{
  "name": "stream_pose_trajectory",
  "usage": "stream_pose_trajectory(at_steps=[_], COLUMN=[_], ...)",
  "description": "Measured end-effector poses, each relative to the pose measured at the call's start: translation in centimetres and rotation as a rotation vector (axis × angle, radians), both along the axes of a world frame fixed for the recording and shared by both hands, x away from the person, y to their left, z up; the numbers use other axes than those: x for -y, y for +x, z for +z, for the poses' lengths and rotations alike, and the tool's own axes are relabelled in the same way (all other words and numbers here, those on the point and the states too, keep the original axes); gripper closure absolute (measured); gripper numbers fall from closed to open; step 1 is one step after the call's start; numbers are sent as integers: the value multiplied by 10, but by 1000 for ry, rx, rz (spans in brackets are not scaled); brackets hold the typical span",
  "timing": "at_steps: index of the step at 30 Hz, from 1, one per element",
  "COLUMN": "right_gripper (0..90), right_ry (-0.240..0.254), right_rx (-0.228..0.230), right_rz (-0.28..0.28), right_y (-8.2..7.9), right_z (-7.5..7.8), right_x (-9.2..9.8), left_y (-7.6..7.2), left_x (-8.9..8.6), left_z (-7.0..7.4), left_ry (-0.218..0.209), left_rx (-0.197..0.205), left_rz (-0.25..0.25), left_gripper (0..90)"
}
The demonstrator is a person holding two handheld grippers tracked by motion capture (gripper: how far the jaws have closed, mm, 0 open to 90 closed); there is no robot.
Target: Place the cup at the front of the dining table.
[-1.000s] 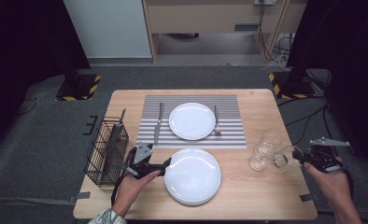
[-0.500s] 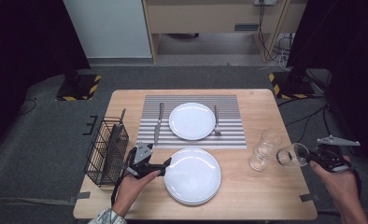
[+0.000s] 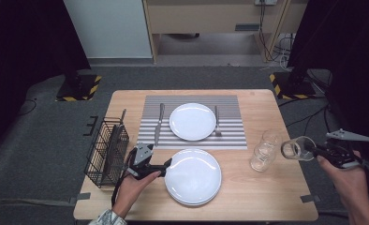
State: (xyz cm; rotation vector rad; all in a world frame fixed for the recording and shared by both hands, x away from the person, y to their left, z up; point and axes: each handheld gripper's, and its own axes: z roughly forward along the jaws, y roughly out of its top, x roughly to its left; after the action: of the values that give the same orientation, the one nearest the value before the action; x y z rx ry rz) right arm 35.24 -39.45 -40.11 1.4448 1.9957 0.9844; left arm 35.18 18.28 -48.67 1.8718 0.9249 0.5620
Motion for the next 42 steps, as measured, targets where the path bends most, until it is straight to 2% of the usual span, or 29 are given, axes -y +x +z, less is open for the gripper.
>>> stream_pose_trajectory(at_steps=[7,15,18,19,26,32,33,42], right_gripper=[825,826,826,825,826,826,826,826], right_ry=[0,-11,-17,-19,-23,-27,-34,-40], right_rx=[24,45,58,61,76,83,83,74], right_rz=[13,47,64,70,99,126,133,165], right_y=[6,19,25,27,36,43,46,59], right_z=[16,35,44,46,59,64,65,63], right_x=[-9,-32,-45,-48,-69,-86,-94,-121], left_y=[0,-1,-2,-3,-7,-8,-8,-9], left_x=[0,-1,1,3,5,5,5,2], left_z=[0,2,2,3,2,3,3,4], left_ry=[-2,-15,-7,12,17,14,12,10], left_rx=[-1,0,4,14,11,12,12,14], left_rz=[-3,2,-3,-8,-21,-19,-19,-15], left_gripper=[68,68,68,68,68,68,68,68])
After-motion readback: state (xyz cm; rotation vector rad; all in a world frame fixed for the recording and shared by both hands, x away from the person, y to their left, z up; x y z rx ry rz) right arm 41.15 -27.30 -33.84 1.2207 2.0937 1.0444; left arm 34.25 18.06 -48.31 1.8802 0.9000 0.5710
